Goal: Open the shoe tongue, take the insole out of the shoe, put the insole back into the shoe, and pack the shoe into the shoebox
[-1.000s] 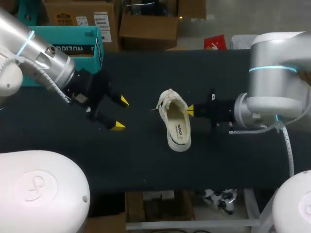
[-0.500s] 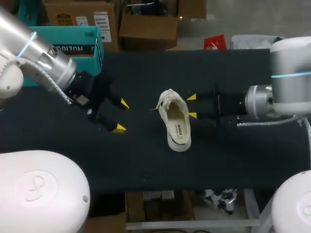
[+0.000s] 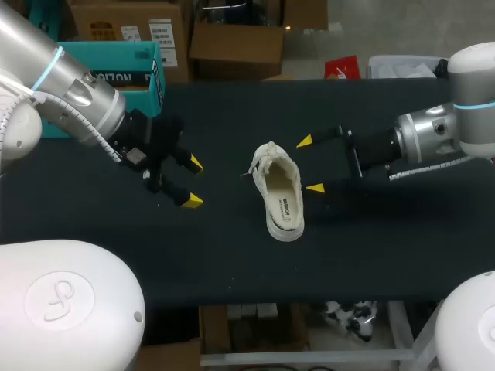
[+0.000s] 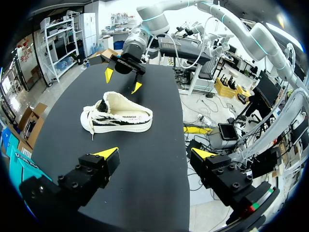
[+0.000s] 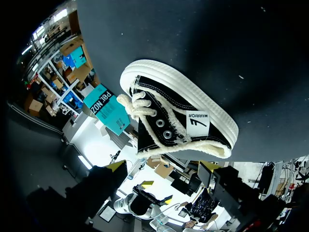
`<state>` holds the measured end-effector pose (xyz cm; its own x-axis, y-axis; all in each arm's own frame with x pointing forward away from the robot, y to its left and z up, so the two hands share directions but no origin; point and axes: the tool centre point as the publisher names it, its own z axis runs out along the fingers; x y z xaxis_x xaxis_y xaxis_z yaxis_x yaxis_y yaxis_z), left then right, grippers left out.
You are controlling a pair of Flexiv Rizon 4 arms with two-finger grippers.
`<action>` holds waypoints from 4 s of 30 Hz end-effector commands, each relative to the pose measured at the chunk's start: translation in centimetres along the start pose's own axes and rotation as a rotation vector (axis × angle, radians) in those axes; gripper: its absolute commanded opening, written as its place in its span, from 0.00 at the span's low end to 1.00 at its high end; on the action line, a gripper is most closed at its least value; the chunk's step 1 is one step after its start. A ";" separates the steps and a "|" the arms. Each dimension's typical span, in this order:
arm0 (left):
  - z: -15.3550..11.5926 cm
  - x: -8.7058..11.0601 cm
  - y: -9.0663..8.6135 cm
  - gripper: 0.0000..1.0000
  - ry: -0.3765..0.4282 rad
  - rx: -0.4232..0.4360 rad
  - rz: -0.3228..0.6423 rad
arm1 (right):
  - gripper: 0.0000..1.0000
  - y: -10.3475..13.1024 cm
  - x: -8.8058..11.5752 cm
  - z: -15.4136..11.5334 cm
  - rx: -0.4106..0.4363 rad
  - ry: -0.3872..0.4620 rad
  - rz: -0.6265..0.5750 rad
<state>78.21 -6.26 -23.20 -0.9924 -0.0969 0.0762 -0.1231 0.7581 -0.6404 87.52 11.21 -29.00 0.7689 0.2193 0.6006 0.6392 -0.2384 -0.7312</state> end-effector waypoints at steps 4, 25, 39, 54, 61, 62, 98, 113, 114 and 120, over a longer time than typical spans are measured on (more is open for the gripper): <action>2.2 0.1 -0.3 1.00 -0.028 -0.019 -0.146 | 1.00 -2.1 0.1 -0.9 -0.164 0.004 -0.098; 5.2 -0.3 -1.1 1.00 -0.165 -0.052 -0.500 | 1.00 -2.6 0.7 -3.4 -0.384 -0.084 -0.269; 6.9 -0.3 -1.4 1.00 -0.316 -0.095 -0.843 | 1.00 0.0 4.1 -6.8 -0.085 -0.358 -0.623; 10.2 -1.0 -1.4 1.00 -0.418 -0.154 -1.093 | 1.00 -1.8 3.5 -8.5 -0.220 -0.562 -0.812; 12.3 -2.6 -2.2 1.00 -0.483 -0.171 -1.219 | 1.00 -2.1 2.0 -10.4 -0.162 -0.722 -1.116; 12.6 -2.9 -2.4 1.00 -0.501 -0.174 -1.231 | 1.00 -2.1 2.0 -10.4 -0.162 -0.722 -1.116; 18.2 -10.2 -3.5 0.00 -0.628 -0.283 -1.389 | 1.00 -2.1 -1.8 -12.5 0.065 -1.285 -1.896; 14.2 -9.1 -2.1 0.00 -0.555 -0.167 -1.246 | 1.00 -2.0 -1.9 -13.0 0.128 -1.303 -1.911; 13.8 -9.1 -2.0 0.00 -0.552 -0.156 -1.212 | 1.00 -1.9 -1.9 -13.3 0.144 -1.321 -1.920; 10.7 -8.8 -1.7 0.00 -0.507 -0.140 -1.046 | 1.00 -2.6 -1.8 -15.9 0.335 -1.445 -1.950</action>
<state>88.26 -15.93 -33.00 -0.2472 -0.9632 0.1051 -0.9242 0.2018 -0.3242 84.51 -3.81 -24.72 -0.9751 0.2173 -0.0448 0.2126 0.9729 0.0911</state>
